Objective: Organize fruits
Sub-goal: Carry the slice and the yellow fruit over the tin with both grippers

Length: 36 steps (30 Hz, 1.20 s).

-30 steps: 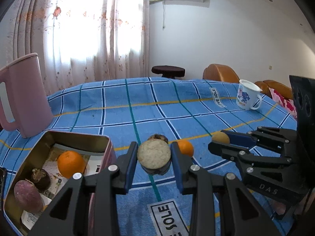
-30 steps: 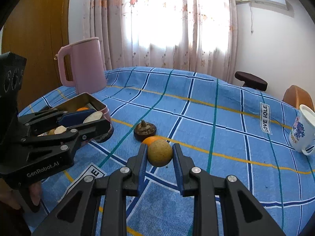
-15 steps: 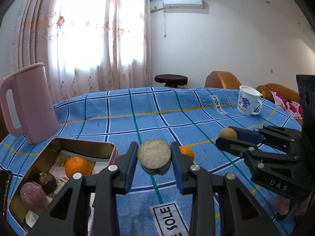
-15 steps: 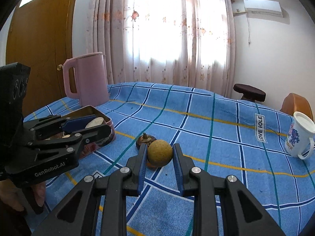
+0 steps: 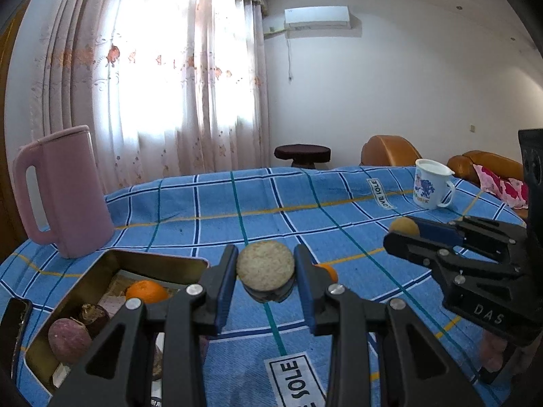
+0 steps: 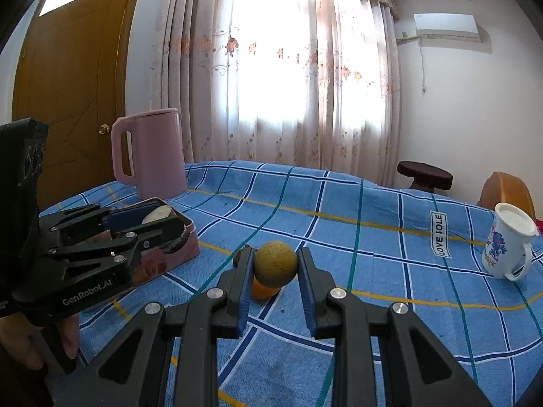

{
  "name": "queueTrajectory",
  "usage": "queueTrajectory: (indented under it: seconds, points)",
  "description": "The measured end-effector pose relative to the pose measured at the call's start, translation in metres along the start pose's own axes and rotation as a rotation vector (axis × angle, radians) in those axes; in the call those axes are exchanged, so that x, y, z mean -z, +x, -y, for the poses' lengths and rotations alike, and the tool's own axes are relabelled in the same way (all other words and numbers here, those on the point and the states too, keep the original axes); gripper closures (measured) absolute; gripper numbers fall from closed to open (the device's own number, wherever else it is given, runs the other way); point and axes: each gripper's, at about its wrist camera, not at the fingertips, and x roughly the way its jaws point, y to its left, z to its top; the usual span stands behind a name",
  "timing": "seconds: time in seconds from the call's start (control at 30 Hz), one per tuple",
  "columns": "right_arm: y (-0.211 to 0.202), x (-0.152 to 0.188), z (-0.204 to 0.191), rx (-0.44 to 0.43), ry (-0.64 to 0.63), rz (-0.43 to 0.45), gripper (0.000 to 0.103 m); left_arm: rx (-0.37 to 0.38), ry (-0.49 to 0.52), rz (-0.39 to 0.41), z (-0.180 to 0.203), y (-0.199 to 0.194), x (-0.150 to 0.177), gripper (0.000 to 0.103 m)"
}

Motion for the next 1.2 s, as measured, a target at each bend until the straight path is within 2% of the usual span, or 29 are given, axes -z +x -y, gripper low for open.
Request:
queueTrajectory:
  seconds: [0.17,0.43,0.87,1.2]
  points:
    - [-0.002,0.000,-0.004,0.005,-0.012,0.008,0.076,-0.001,-0.028,0.014,-0.006,-0.005,0.001,0.068]
    - [0.009,-0.005,-0.021,-0.038,-0.029,-0.025,0.076,0.000,-0.064,-0.020,-0.022,-0.009,0.005,0.068]
    - [0.026,-0.026,-0.083,-0.171,-0.101,-0.042,0.076,-0.114,-0.176,-0.052,-0.099,-0.032,0.006,0.068]
    - [0.043,-0.026,-0.138,-0.276,-0.160,-0.071,0.076,-0.169,-0.204,-0.107,-0.127,-0.038,0.016,0.068]
